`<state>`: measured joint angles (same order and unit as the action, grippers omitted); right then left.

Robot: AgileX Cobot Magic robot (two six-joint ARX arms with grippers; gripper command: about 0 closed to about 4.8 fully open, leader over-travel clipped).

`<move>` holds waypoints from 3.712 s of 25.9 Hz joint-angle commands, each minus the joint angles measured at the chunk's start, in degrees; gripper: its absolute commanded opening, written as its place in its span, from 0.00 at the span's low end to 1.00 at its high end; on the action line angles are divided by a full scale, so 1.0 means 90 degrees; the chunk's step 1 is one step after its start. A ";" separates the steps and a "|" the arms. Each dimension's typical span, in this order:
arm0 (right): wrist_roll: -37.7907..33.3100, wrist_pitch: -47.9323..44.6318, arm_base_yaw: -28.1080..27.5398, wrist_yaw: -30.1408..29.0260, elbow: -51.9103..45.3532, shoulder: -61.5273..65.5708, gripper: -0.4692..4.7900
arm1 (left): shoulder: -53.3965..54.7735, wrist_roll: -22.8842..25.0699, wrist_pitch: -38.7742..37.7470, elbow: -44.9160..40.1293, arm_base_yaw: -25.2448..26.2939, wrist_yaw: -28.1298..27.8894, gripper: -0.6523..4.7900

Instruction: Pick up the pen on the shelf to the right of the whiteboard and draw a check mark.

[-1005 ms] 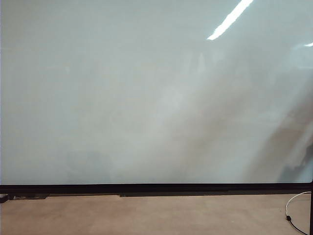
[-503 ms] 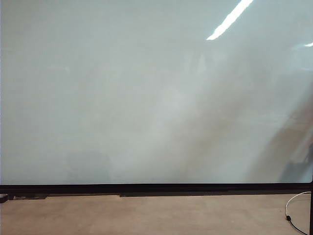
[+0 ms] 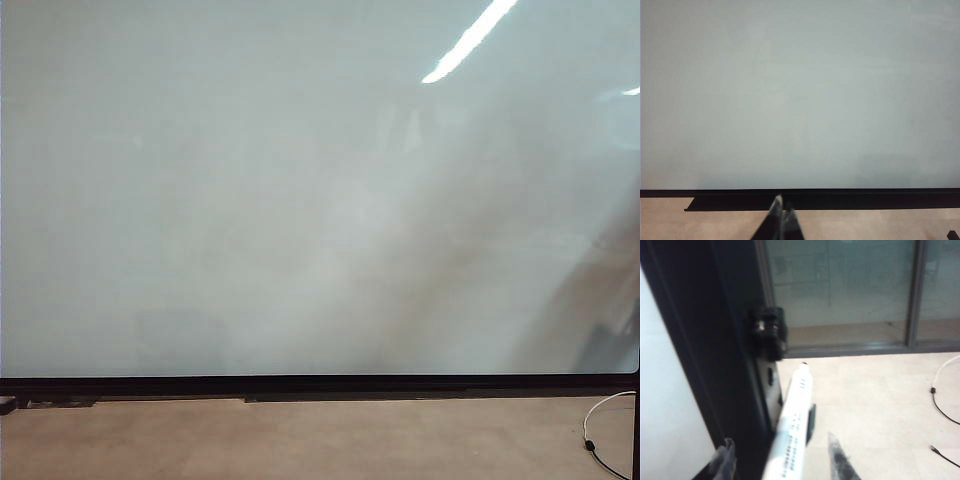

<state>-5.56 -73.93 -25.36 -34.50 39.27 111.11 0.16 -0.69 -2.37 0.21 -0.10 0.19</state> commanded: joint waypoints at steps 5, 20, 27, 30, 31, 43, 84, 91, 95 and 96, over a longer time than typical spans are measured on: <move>-0.0053 -0.0304 0.0015 -0.0041 0.0022 0.0000 0.55 | 0.0002 0.0027 0.0080 0.0019 -0.0002 0.0000 0.11; -0.0080 -0.0321 0.0010 -0.0019 0.0019 0.0000 0.40 | 0.0002 0.0027 0.0080 0.0019 0.0000 0.0002 0.11; -0.0075 -0.0291 0.0010 -0.0019 0.0019 0.0000 0.35 | 0.0002 0.0027 0.0080 0.0019 -0.0002 0.0002 0.11; -0.0075 -0.0291 0.0010 -0.0017 0.0019 0.0000 0.34 | 0.0002 0.0027 0.0080 0.0019 -0.0002 0.0002 0.11; -0.0075 -0.0291 0.0010 -0.0017 0.0019 0.0000 0.34 | 0.0002 0.0027 0.0080 0.0019 -0.0002 0.0000 0.11; -0.0049 -0.0296 0.0010 -0.0044 0.0012 0.0000 0.09 | 0.0002 0.0027 0.0080 0.0019 -0.0002 0.0002 0.11; -0.0253 -0.0765 0.0168 0.2827 -0.2021 -0.1768 0.08 | 0.0002 0.0027 0.0080 0.0019 -0.0002 0.0002 0.11; -0.0617 -0.0763 0.0653 0.2871 -0.2948 -0.2674 0.08 | 0.0002 0.0027 0.0080 0.0017 0.0000 0.0000 0.11; -0.0806 -0.0765 0.1248 0.2846 -0.3524 -0.3157 0.08 | 0.0002 0.0027 0.0080 0.0019 -0.0002 0.0002 0.11; -0.0855 -0.0763 0.1372 0.2839 -0.3611 -0.3232 0.08 | 0.0002 0.0027 0.0080 0.0019 -0.0002 0.0002 0.11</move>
<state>-12.29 -79.83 -14.31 -8.75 7.49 83.00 0.16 -0.69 -2.37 0.21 -0.10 0.19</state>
